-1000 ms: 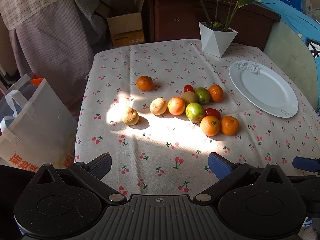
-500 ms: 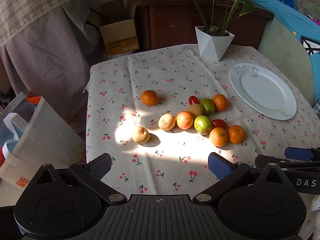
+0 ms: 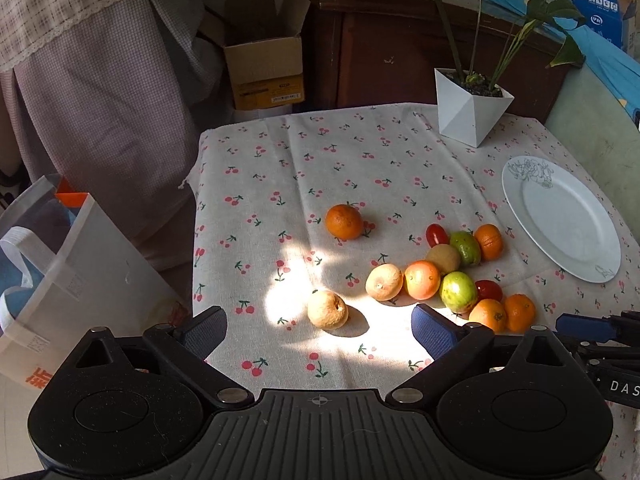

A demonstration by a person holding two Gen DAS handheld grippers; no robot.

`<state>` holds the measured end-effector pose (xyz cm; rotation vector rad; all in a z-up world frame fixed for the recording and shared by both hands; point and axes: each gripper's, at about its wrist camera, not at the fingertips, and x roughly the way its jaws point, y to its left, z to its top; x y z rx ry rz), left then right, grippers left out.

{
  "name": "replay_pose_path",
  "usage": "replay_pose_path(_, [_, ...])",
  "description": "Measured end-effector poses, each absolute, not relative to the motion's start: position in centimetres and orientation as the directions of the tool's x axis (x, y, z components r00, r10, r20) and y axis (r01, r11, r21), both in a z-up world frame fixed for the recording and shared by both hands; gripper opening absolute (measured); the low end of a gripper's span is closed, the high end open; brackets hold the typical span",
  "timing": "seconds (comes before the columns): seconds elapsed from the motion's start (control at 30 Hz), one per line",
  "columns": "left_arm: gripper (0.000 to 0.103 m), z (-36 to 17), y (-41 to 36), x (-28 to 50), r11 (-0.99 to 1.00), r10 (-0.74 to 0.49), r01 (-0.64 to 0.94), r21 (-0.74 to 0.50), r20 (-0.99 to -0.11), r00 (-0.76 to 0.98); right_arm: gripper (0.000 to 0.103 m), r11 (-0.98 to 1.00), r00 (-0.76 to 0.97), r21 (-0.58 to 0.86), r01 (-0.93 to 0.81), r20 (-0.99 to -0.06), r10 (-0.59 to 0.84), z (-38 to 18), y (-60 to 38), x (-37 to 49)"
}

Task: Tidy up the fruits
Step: 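Grasp the brown kiwi with the left tool while the right tool grasps an orange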

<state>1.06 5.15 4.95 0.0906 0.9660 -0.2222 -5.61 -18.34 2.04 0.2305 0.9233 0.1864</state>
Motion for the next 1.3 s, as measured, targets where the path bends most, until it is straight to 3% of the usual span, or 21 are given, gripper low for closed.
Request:
replay_pose_path(0.23, [0.076,4.0,4.3,1.6,0.947,-0.188,0.322,-0.004,-0.819,0.542,0.039,0.958,0.580,0.244,-0.150,-0.763,0.285,1.6,-17.5,-4.9])
replay_pose_path(0.57, [0.075,2.7,5.0,1.7,0.945,-0.177,0.326,0.011,-0.823,0.540,0.036,0.956,0.579,0.233,-0.176,-0.762,0.292,0.9,-17.2,-4.4])
replay_pose_path(0.7, [0.060,1.8,4.8,2.3,0.951,-0.158,0.310,0.017,-0.832,0.531,0.033,0.956,0.575,0.241,-0.167,-0.764,0.293,0.5,-17.4,-4.0])
replay_pose_path(0.8, [0.043,1.6,4.7,2.5,0.951,-0.175,0.309,-0.004,-0.832,0.526,0.032,0.958,0.580,0.237,-0.164,-0.762,0.288,0.5,-17.4,-3.9])
replay_pose_path(1.1, [0.039,1.2,3.7,2.4,0.940,-0.190,0.342,0.005,-0.825,0.533,0.033,0.957,0.592,0.259,-0.133,-0.753,0.286,0.4,-17.8,-3.5])
replay_pose_path(1.23, [0.025,1.1,3.7,2.5,0.942,-0.197,0.336,-0.006,-0.820,0.538,0.034,0.957,0.599,0.259,-0.130,-0.749,0.284,0.4,-17.8,-3.3])
replay_pose_path(1.3, [0.025,1.3,3.8,2.4,0.940,-0.217,0.339,-0.028,-0.816,0.536,0.033,0.957,0.602,0.257,-0.136,-0.746,0.286,0.4,-17.7,-3.3])
